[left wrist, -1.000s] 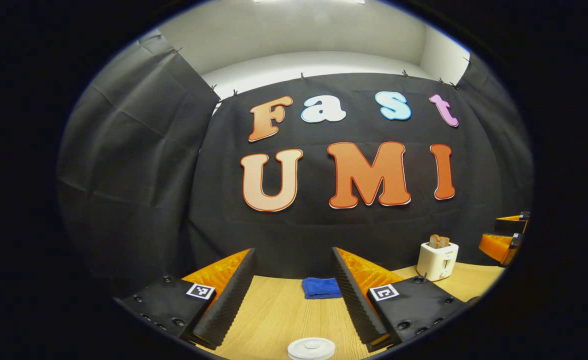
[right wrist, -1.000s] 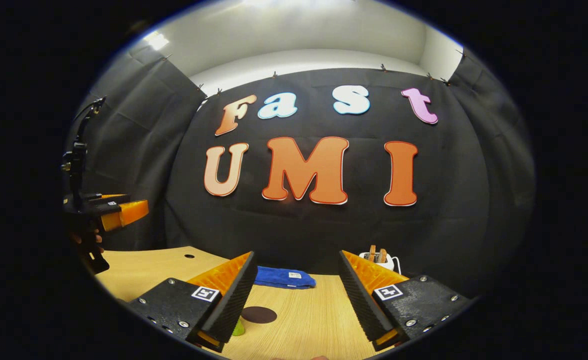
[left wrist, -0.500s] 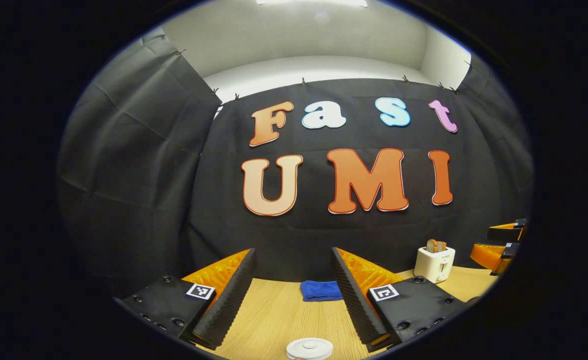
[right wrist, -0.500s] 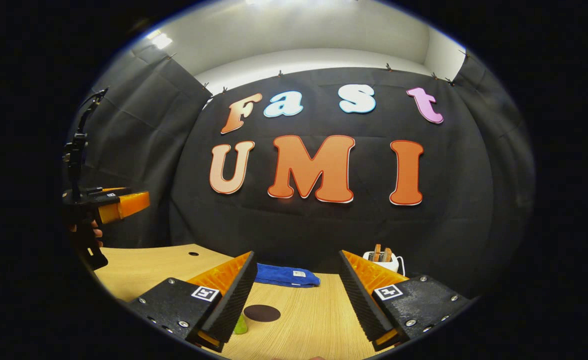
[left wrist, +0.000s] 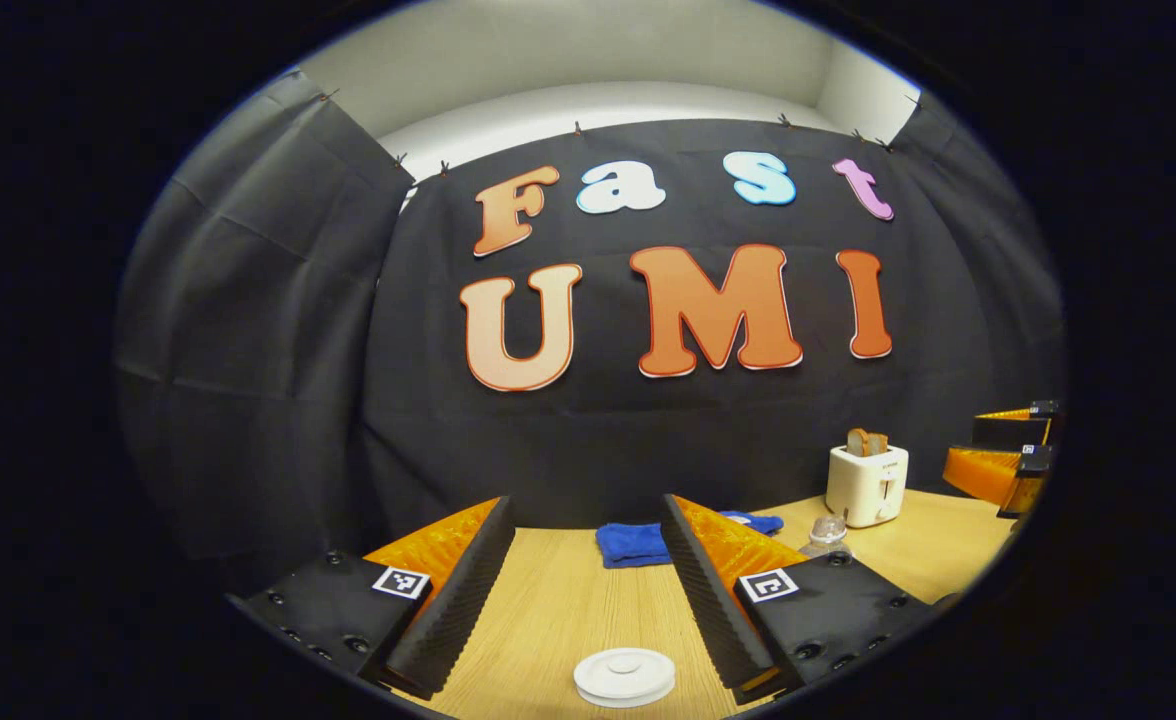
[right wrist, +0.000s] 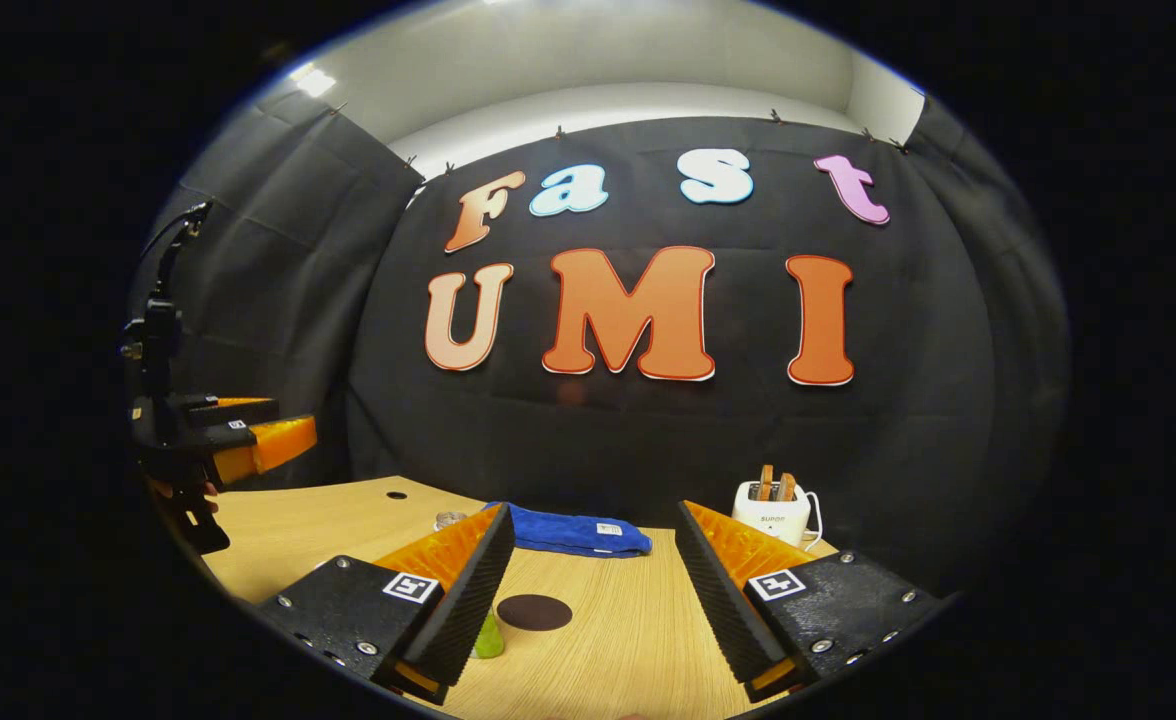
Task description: Open the teacup lid with one hand, grasp the water bottle and pour water into the teacup with the other hand; after pouring, place the water bottle on the coaster and then close the teacup lid.
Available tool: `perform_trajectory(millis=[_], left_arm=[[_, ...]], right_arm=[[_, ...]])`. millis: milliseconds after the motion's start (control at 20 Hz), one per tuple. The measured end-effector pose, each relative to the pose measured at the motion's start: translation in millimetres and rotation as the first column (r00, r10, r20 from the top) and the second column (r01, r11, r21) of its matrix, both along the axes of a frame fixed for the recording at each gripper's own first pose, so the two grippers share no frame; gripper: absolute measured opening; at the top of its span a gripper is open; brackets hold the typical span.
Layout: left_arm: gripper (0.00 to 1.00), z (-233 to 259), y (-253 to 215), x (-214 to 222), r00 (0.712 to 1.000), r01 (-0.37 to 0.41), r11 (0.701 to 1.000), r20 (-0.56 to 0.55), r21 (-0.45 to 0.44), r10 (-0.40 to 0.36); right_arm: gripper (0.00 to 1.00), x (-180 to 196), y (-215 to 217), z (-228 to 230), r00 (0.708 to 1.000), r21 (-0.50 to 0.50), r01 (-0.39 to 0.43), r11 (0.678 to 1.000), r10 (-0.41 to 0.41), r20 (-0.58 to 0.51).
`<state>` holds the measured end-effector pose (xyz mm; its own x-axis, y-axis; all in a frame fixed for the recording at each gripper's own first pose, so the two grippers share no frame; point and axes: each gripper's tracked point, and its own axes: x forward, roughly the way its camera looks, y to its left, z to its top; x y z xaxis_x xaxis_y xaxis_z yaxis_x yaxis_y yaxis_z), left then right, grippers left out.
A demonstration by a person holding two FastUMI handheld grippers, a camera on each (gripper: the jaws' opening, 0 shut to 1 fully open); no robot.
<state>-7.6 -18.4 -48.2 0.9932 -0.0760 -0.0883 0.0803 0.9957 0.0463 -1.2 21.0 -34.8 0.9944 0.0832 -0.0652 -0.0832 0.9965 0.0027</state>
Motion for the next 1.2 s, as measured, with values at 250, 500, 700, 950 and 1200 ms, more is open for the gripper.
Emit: perform_trajectory(millis=[250,500,700,950,1200], left_arm=[[0.97,-50.0,2.5,-3.6,0.993,0.007,0.999,-0.114,-0.039,-0.011],[0.99,-93.6,-5.2,-11.6,0.975,0.068,0.996,-0.209,-0.053,-0.077],[0.97,-121.7,-9.2,-14.4,0.961,0.094,0.996,-0.263,0.012,-0.087],[0.93,-152.1,-20.7,-18.6,0.943,0.114,0.991,-0.322,0.063,-0.088],[0.76,-172.6,-21.1,-14.4,0.927,0.113,0.991,-0.367,0.071,-0.079]], right_arm=[[0.97,-0.1,-1.2,-16.2,1.000,-0.016,0.001,1.000,-0.001,-0.028],[0.97,-4.4,17.4,-30.6,0.997,-0.024,-0.056,0.998,0.055,-0.054],[0.97,-5.3,34.7,-40.9,0.992,-0.021,-0.093,0.995,0.091,-0.085],[0.97,-5.9,42.3,-50.2,0.989,-0.027,-0.110,0.994,0.107,-0.103],[0.97,-5.3,42.0,-56.7,0.987,-0.023,-0.112,0.993,0.109,-0.118]])
